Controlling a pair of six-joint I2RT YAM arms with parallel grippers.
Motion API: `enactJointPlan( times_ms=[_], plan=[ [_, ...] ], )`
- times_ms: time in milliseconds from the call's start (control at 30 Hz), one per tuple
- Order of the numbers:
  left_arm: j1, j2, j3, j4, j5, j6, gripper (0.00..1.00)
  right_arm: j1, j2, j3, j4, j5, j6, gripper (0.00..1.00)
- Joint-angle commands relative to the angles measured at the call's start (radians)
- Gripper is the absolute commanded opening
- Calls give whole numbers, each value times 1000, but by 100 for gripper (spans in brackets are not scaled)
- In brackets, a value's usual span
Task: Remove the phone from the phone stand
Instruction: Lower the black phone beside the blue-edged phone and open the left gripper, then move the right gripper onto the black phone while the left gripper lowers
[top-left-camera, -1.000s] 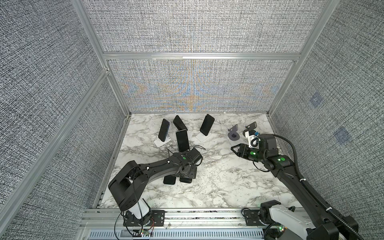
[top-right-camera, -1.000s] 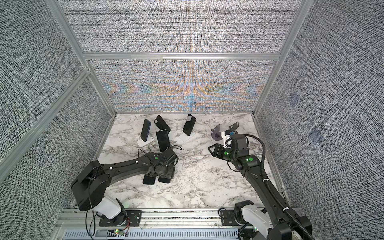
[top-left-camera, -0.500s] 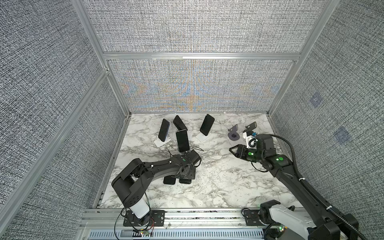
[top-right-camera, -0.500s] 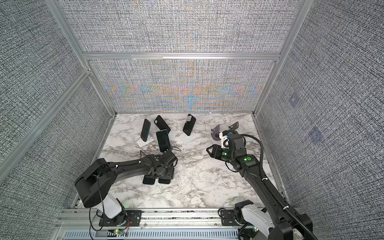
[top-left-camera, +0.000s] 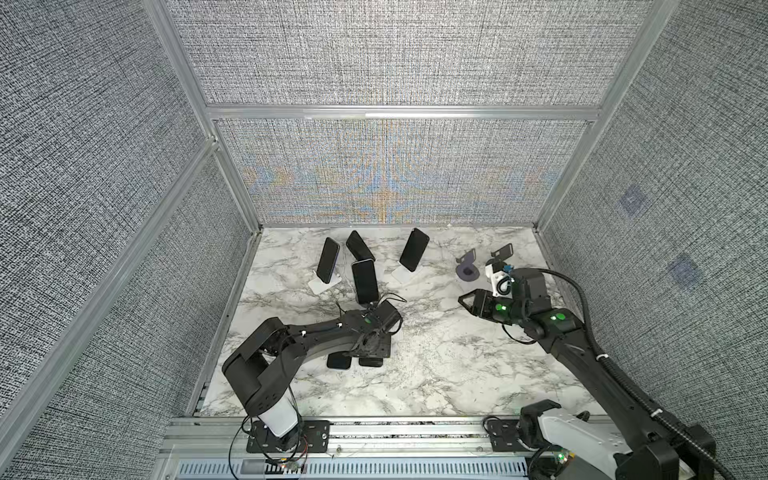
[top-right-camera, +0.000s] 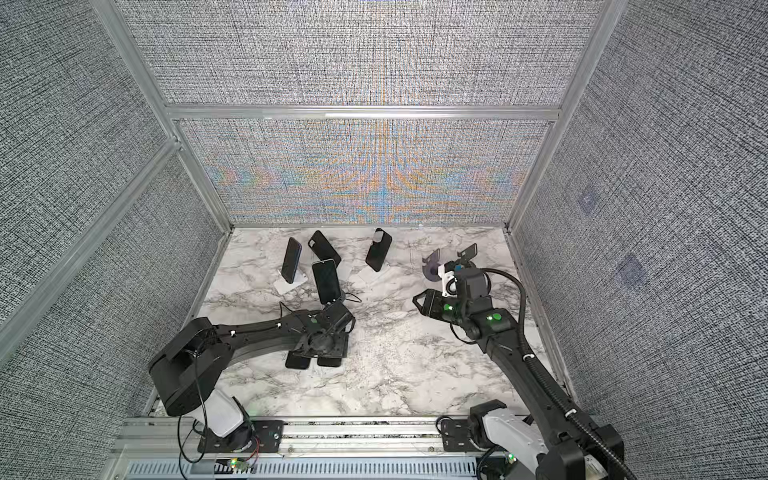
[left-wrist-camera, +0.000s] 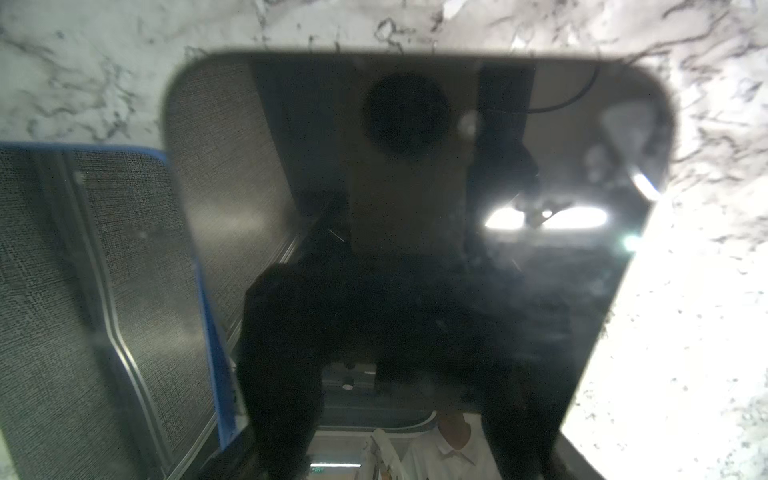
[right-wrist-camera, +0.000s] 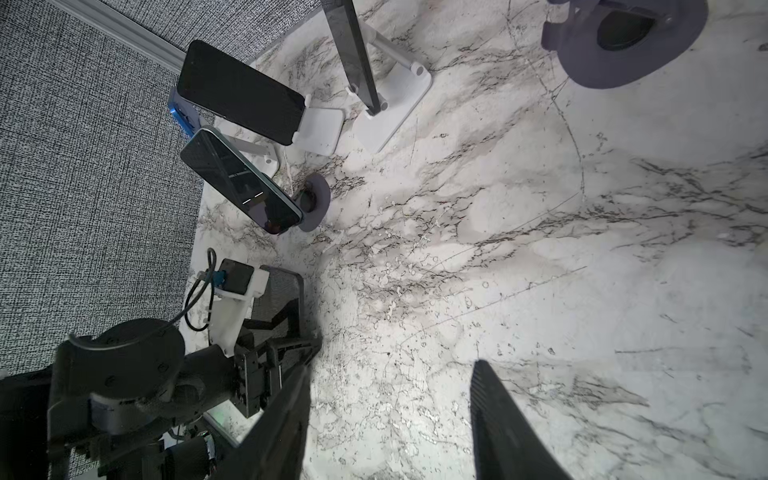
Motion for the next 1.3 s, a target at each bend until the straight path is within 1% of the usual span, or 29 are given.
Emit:
enactJointPlan(
  times_ms=[0, 267, 433, 533, 600, 733, 800, 933, 1033, 1067, 1167, 1267],
  plan=[
    [1, -2, -8, -29, 3, -7, 76, 2, 0, -3, 0, 13, -7, 51],
    [0, -9, -7, -41, 4, -4, 78, 7, 3, -20, 21, 19, 6, 51],
    [-2, -42, 9, -77, 1, 0, 79, 20, 12, -22, 18, 24, 9, 50],
    [-16, -96, 42, -135, -11, 12, 80, 54, 27, -25, 23, 40, 18, 48],
    [-19, -146, 44, -141, 6, 35, 84, 99, 45, -25, 29, 65, 23, 48],
    [-10, -235, 49, -188, 15, 67, 86, 203, 89, -37, 72, 112, 51, 47],
    [20, -291, 19, -185, 25, 68, 86, 257, 115, -58, 135, 120, 84, 46],
    [154, -438, -87, -140, 80, 62, 86, 384, 154, -121, 314, 212, 170, 41],
    [271, -563, -205, -36, 177, 74, 87, 463, 215, -148, 434, 253, 225, 36],
    [298, -605, -246, 8, 192, 72, 88, 487, 244, -153, 470, 262, 238, 35],
    [388, -702, -318, 56, 254, 55, 88, 548, 341, -152, 550, 266, 273, 33],
    [450, -732, -374, 89, 272, 51, 90, 592, 439, -128, 625, 249, 295, 34]
  ],
)
